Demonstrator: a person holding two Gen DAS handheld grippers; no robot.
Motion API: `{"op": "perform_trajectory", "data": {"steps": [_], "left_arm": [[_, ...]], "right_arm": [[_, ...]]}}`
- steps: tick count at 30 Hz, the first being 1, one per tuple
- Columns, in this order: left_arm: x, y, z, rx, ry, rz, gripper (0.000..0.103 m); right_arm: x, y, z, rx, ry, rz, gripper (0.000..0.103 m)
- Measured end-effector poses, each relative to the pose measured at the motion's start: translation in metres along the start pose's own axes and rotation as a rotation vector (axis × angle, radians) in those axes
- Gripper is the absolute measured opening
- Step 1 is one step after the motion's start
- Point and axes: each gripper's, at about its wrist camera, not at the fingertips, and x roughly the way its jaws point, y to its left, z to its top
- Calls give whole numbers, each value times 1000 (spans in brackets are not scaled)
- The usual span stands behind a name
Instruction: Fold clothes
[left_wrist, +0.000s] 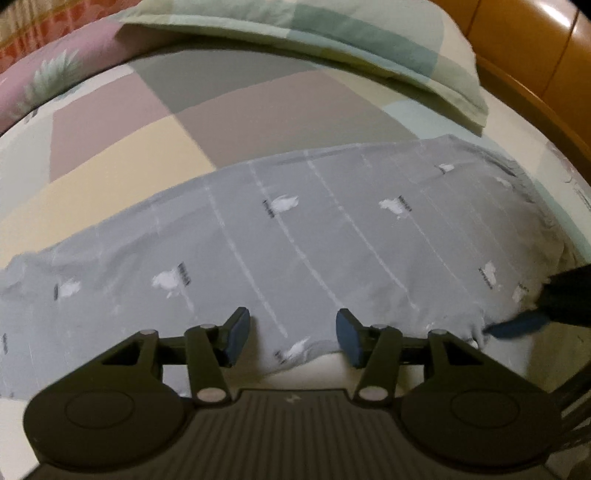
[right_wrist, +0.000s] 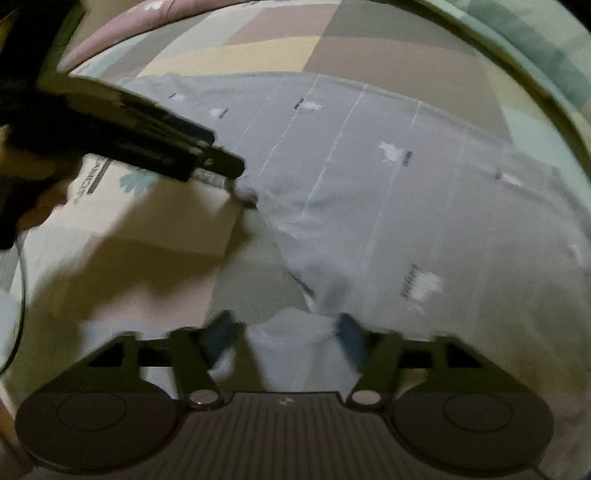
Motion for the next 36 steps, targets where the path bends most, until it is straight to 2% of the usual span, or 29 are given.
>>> {"op": "perform_trajectory", "data": {"steps": [2, 4, 7, 9, 13, 16, 20, 23, 25, 35, 36], "left_arm": [[-7, 3, -2, -8, 4, 14, 53], [-15, 7, -4, -17, 5, 28, 53], [-26, 10, -8, -45, -11, 32, 53], [-28, 10, -9, -57, -23, 21, 53], [-15, 8, -1, -60, -33, 14, 53], [0, 8, 8, -66, -38, -7, 53], [17, 13, 2, -107, 25, -16, 52], [-1, 25, -4, -160, 32, -69, 54], [-15, 42, -4, -187, -13, -54, 55], [16, 126, 29, -256, -59, 41, 54], [19, 135, 32, -263, -63, 51, 58]], "right_arm": [[-1, 4, 6, -5, -20, 32, 82], [-9, 4, 8, -3, -32, 20, 82], [-29, 0, -3, -4, -40, 8, 82], [-30, 1, -12, -10, -13, 21, 82], [-4, 9, -24, 14, 86, 137, 82], [9, 18, -20, 83, 105, 236, 83], [3, 15, -15, 108, 82, 216, 82], [-9, 6, -12, 97, 61, 183, 82], [-20, -1, -11, 84, 36, 158, 82], [-26, -13, -2, 101, -25, -22, 82], [-28, -14, 0, 103, -34, -29, 82]]}}
